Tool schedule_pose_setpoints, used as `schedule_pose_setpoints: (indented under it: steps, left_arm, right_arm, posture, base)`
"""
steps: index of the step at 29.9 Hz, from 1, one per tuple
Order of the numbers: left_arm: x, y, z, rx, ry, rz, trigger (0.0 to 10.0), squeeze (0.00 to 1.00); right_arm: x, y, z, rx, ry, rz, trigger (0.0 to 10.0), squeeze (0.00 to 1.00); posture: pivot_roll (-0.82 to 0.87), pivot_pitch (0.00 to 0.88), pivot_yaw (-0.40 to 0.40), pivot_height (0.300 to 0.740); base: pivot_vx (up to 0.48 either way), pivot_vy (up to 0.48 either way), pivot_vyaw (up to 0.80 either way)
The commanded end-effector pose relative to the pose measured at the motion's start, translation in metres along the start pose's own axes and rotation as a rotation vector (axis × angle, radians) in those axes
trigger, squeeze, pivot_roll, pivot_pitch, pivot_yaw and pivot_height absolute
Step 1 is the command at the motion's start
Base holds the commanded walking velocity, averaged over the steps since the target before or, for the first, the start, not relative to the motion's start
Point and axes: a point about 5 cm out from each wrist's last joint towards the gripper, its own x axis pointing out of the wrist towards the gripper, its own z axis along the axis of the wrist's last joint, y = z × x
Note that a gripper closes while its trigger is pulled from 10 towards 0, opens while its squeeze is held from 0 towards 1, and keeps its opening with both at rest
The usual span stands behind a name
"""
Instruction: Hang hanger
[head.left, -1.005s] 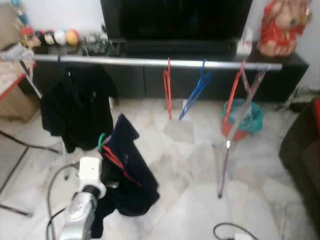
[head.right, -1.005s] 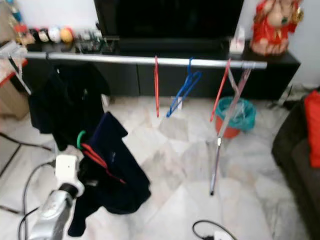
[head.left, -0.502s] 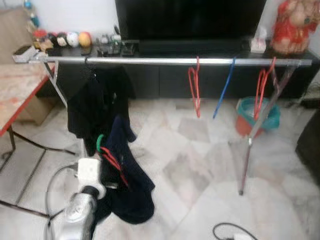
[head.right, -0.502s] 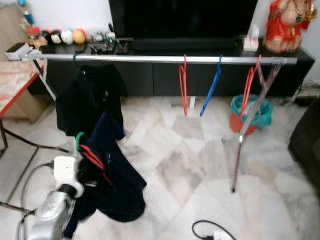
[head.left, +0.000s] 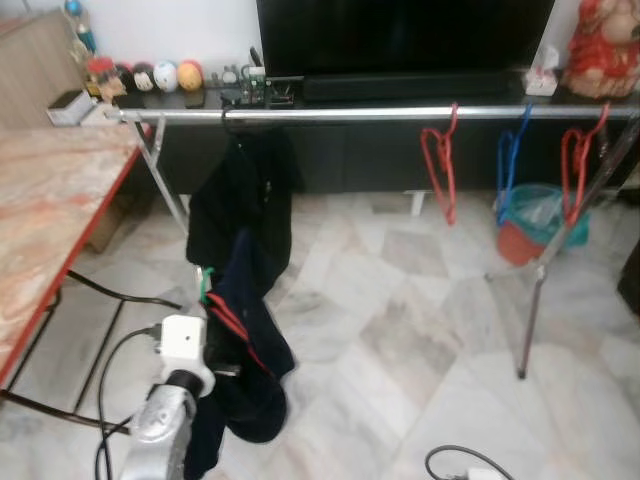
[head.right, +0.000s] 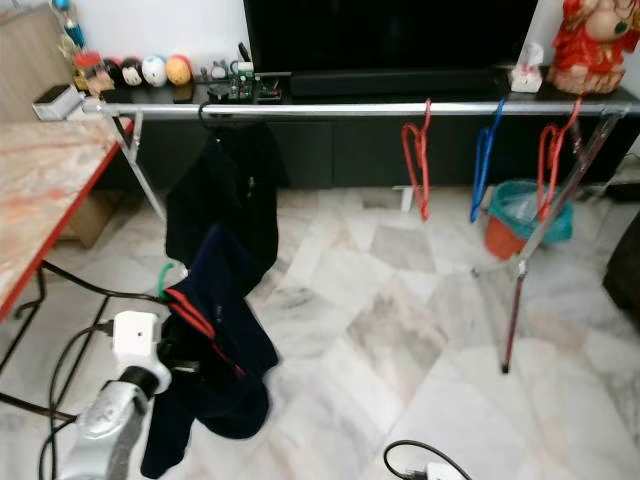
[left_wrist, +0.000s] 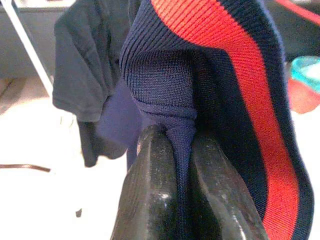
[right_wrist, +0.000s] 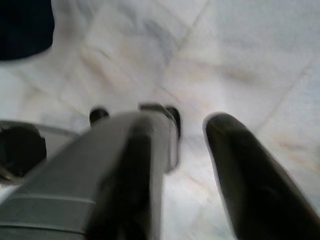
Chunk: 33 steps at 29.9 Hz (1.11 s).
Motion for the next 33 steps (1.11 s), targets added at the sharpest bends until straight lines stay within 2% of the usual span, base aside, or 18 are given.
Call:
schedule_pose_setpoints:
  steps: [1,29,33]
  left_arm:
    - [0.0003,0.0042,0.0074,0.003,-0.039,0.008,10.0,0.0]
    - [-0.0009,0.0003,0.0073,-0.005,-0.046,-0.016,10.0,0.0]
    - [-0.0007,-0.0004,0.0074,-0.009,-0.046,-0.019,10.0,0.0]
  right_arm:
    - [0.0002,0.0021,-0.002,0.01,0.005,0.002,10.0,0.0]
    - [-0.0007,0.0021,-0.0052,0.042,-0.006,-0.01,10.0,0.0]
    - [-0.0008,0.0023,-0.0057,0.061,-0.008,-0.012,10.0,0.0]
  posture:
    - [-0.09,0.002,0.026,0.74]
    - [-0.09,0.0,0.029,0.74]
    - [-0.09,0.0,0.031,0.74]
  base:
    - [0.0,0.0,0.0]
    - [0.0,0.0,0.0]
    - [-0.266,0.0,-0.67]
